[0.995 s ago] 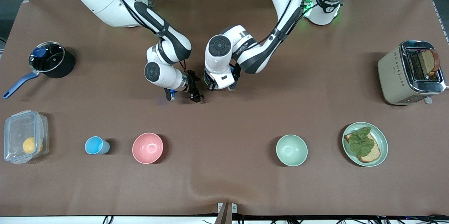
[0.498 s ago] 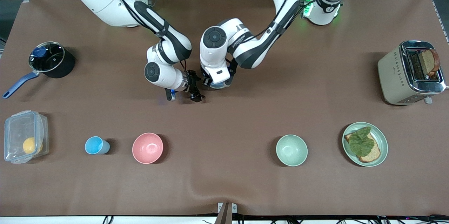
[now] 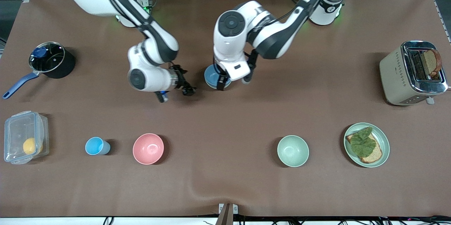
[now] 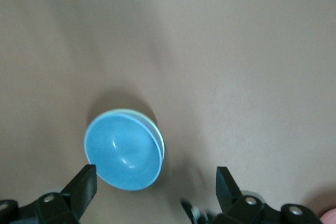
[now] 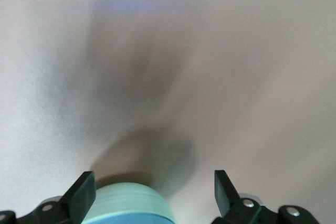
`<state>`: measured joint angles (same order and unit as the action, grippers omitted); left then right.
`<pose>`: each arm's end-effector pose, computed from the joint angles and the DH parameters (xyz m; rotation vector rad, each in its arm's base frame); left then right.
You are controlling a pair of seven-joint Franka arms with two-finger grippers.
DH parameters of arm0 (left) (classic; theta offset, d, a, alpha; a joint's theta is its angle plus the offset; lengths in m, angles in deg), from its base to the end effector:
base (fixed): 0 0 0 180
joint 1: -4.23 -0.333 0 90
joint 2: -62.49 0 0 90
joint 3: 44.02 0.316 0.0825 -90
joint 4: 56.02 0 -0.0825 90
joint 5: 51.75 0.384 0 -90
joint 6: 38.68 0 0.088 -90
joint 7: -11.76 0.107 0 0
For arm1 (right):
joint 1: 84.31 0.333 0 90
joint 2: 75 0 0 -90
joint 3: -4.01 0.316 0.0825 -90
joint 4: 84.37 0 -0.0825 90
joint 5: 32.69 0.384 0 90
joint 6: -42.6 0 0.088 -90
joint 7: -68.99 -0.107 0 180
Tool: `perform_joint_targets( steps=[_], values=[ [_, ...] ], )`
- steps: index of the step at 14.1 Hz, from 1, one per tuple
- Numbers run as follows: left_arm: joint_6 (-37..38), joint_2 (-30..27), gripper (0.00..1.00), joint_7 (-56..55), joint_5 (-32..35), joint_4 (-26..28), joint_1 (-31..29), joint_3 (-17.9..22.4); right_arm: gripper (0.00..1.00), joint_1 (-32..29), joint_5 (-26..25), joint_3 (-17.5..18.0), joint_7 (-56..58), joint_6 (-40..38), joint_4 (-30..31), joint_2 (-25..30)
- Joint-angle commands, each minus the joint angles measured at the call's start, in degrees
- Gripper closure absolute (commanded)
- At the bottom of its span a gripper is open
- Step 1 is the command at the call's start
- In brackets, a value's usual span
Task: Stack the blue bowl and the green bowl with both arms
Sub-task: 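Open both grippers and lift them away from the stacked bowls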
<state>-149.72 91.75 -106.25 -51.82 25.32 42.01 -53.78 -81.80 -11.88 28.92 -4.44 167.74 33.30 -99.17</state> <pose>0.4902 -0.5043 0.4083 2.5231 1.8248 -0.1268 0.4980 0.2711 0.2340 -2.5538 1.5074 0.7768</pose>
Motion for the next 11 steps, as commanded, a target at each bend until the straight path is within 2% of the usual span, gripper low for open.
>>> perform_joint_targets(
  steps=[1,4,7,9,11],
  values=[
    [4.67,-3.42,0.00,4.53,1.04,0.84,-3.75,-0.53,0.00,-0.40,-5.05,-4.76,6.86,-9.00,1.16,6.93],
    [8.28,-4.56,0.00,13.82,1.12,0.31,-8.58,-0.36,0.00,-0.49,-9.46,-12.84,22.04,-16.66,1.16,12.11],
    [8.73,-7.55,0.00,27.53,4.44,0.31,-13.41,-0.09,0.00,-0.31,-9.82,-21.37,42.86,-20.02,1.07,16.34],
    [8.73,-9.13,0.00,37.97,7.09,0.31,-17.80,-0.27,0.00,-0.57,-14.11,-24.54,53.17,-20.81,0.72,18.80],
    [8.82,-10.01,0.00,48.27,7.19,0.31,-22.11,-0.27,0.00,-0.23,-15.45,-28.76,60.82,-21.17,-0.24,21.35]
  ],
)
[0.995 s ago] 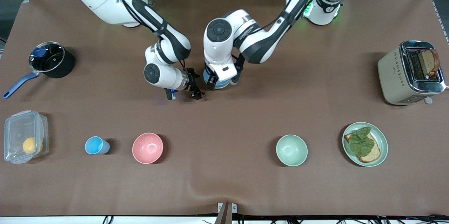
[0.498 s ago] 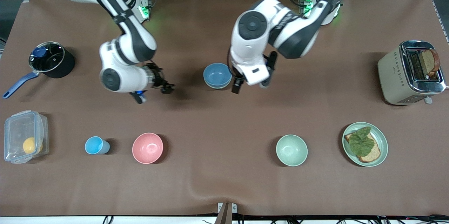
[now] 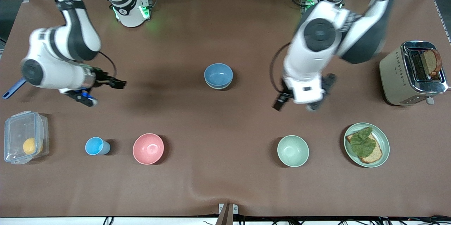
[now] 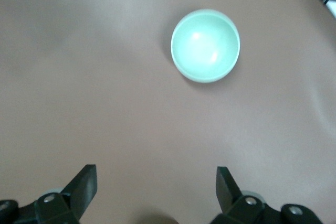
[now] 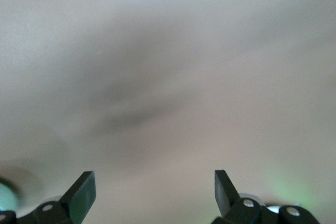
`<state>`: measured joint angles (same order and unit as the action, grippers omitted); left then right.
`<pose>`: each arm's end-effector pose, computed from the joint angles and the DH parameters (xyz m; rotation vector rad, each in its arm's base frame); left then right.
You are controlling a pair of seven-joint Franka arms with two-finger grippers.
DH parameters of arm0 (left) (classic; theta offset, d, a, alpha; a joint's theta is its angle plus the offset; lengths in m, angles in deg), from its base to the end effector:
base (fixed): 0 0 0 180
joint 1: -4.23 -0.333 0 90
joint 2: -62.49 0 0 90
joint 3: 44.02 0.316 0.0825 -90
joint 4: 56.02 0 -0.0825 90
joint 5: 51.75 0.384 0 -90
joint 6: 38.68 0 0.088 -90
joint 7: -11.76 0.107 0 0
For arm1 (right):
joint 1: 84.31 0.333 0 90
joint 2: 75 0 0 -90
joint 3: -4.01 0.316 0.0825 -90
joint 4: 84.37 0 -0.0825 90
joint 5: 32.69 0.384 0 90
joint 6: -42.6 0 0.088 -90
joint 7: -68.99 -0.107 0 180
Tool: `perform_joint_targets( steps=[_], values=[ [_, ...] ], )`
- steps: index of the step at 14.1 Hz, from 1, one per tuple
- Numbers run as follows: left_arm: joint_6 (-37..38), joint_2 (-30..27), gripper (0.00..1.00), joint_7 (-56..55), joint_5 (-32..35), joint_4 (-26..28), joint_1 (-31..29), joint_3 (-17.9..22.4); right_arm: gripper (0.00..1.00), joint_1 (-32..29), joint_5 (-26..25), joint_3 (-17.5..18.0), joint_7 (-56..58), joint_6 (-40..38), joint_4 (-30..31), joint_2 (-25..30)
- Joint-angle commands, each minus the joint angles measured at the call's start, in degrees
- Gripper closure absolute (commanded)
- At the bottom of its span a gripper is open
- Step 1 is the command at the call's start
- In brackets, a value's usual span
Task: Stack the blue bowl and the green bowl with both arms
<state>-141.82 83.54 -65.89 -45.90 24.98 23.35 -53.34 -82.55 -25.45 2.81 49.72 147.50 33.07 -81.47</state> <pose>0.6033 -0.2980 0.4961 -2.8570 -1.2900 -0.0746 0.5309 0.0155 0.3626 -2.9866 0.5741 0.5312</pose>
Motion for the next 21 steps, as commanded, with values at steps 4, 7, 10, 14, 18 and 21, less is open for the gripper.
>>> perform_joint_targets(
  steps=[4,7,10,14,18,21],
  values=[
    [7.32,-3.47,0.00,15.06,1.35,1.00,-7.25,-0.53,0.00,0.96,-2.41,-6.27,25.65,-1.81,-1.59,8.04],
    [15.66,-5.93,0.00,30.47,1.27,1.27,-10.23,-0.70,0.00,0.70,-6.26,-5.57,27.54,-8.98,-10.60,7.96],
    [21.66,-8.65,0.00,43.07,0.48,1.88,-13.74,-0.96,0.00,0.52,-6.36,-5.05,27.28,-13.32,-18.19,7.78],
    [22.90,-15.68,0.00,51.44,-1.10,7.23,-17.26,-0.70,0.00,0.26,-6.19,-3.90,27.54,-13.06,-24.70,7.52],
    [22.90,-19.02,0.00,54.52,-5.40,8.04,-17.63,0.52,0.00,-0.44,-6.54,-2.15,27.80,-13.94,-25.32,7.52],
    [22.73,-20.88,0.00,56.11,-5.33,8.92,-15.08,2.73,0.00,-0.36,-7.24,-2.23,27.80,-14.03,-25.41,7.52]
  ],
)
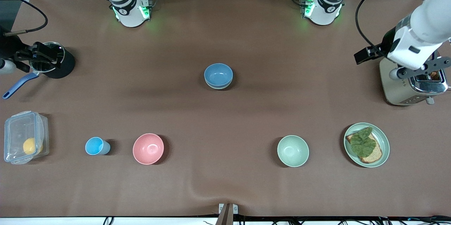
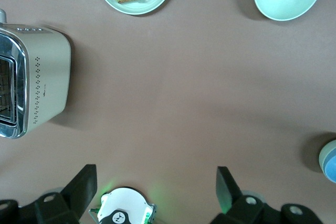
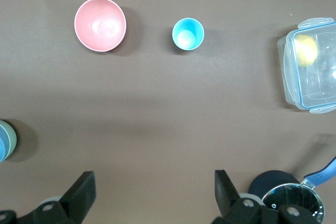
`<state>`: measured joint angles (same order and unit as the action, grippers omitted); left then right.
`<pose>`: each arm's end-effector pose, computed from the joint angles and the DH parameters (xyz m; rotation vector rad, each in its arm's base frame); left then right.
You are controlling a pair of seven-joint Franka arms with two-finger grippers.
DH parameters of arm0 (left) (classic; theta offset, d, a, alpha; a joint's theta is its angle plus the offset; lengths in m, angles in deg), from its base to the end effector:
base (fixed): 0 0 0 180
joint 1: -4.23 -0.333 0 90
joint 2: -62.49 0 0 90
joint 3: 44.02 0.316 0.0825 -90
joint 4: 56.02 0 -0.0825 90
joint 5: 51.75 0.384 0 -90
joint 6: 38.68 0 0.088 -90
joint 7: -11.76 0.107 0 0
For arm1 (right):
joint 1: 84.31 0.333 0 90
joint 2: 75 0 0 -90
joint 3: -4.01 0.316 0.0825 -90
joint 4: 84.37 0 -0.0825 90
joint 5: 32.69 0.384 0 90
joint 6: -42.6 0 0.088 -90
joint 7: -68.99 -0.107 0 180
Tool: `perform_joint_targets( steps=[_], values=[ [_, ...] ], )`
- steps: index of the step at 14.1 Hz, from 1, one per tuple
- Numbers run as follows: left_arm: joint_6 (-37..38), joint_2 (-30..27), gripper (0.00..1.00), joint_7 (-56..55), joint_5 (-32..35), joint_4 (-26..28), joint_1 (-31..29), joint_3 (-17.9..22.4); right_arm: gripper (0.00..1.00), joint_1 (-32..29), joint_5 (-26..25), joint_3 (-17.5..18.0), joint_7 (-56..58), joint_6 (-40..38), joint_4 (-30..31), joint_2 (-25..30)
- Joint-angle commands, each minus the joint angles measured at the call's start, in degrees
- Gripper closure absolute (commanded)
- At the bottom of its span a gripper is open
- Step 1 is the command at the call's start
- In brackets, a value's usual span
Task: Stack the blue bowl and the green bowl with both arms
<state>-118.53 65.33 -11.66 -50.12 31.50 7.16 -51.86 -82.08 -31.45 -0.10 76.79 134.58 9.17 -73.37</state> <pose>0.5408 -0.0974 0.6036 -3.0374 -0.3397 0.2583 0.5479 -0.0163 0.6140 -3.1140 -0.1599 -0.0049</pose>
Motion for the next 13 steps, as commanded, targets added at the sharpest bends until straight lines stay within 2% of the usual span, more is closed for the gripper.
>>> perform_joint_targets(
  steps=[1,5,8,13],
  values=[
    [-1.09,-2.32,0.00,3.79,-0.76,2.49,1.55,1.76,0.00,-0.56,-1.85,0.77,0.73,-1.02,-1.51,-0.58],
    [-1.45,-2.40,0.00,12.41,0.91,1.97,2.87,2.82,0.00,-0.56,-2.03,0.68,0.73,-1.19,-1.78,-0.67],
    [-1.80,-2.23,0.00,13.13,1.35,1.52,4.63,3.62,0.00,-0.73,-2.03,0.68,0.82,-1.28,-1.78,-0.67],
    [-1.72,-2.05,0.00,17.85,0.03,-2.51,3.84,3.62,0.00,-0.65,-2.03,0.77,0.82,-1.28,-1.78,-0.58]
  ],
)
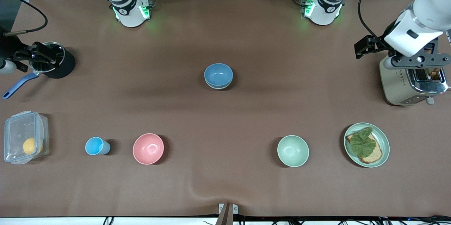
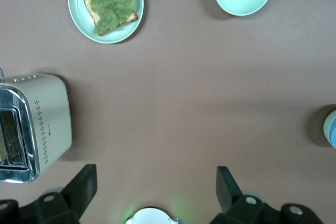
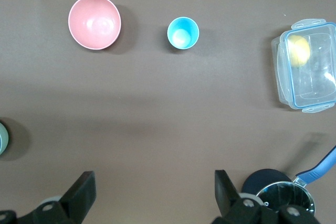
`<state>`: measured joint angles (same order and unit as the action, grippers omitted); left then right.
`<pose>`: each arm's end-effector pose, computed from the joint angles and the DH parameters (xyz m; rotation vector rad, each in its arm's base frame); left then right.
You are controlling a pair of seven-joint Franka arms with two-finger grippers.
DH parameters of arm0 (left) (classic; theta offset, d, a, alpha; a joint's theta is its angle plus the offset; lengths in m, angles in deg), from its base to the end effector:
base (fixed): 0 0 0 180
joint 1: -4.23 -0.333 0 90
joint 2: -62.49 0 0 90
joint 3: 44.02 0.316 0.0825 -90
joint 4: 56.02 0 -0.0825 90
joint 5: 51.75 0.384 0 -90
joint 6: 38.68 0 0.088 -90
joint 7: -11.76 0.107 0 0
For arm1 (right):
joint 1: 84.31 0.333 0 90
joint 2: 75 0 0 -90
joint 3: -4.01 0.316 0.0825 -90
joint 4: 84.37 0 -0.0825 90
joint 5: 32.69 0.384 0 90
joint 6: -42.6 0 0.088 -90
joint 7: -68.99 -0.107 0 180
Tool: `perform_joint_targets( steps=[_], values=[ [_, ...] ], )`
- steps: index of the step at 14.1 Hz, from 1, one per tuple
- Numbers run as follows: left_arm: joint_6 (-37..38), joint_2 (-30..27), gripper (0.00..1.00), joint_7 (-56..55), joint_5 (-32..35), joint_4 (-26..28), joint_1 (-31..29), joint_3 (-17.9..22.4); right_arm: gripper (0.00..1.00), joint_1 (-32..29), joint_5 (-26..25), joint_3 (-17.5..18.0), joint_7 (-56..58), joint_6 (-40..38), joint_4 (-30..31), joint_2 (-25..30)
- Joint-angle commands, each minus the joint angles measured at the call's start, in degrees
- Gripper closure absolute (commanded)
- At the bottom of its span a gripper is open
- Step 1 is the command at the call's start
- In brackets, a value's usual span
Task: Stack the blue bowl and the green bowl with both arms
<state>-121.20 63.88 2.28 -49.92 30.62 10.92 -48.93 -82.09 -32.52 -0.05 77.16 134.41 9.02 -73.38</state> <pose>0.5380 -0.1060 0.6277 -3.0912 0.0532 0.1377 0.5477 -0.0178 0.6148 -3.1319 -0.1731 -0.0017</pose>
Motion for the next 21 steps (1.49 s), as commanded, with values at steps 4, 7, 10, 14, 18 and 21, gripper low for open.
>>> perform_joint_targets(
  steps=[4,7,10,14,18,21],
  values=[
    [3.07,-0.77,0.00,9.21,0.37,-2.18,-1.42,0.87,0.00,-0.63,-0.87,0.64,0.27,-1.19,-1.63,-0.57],
    [3.07,-0.95,0.00,8.86,0.10,-2.18,-1.24,0.87,0.00,-0.63,-0.87,0.64,0.18,-1.37,-1.63,-0.57],
    [3.07,-1.04,0.00,8.60,0.01,-2.18,1.47,4.28,0.00,-0.63,-0.87,0.46,0.18,-1.55,-1.71,-0.57],
    [3.07,-1.04,0.00,8.42,-0.60,-2.09,0.87,4.73,0.00,-0.63,-0.87,0.55,-0.26,-1.55,-1.80,-0.57],
    [2.89,-0.69,0.00,8.51,-1.30,-2.09,0.78,4.91,0.00,-0.72,-0.87,0.55,-0.26,-1.55,-1.98,-0.57],
    [2.54,-0.43,0.00,8.51,-2.00,-2.09,0.60,4.91,0.00,-0.72,-0.87,0.37,-0.26,-1.63,-1.98,-0.57]
  ],
)
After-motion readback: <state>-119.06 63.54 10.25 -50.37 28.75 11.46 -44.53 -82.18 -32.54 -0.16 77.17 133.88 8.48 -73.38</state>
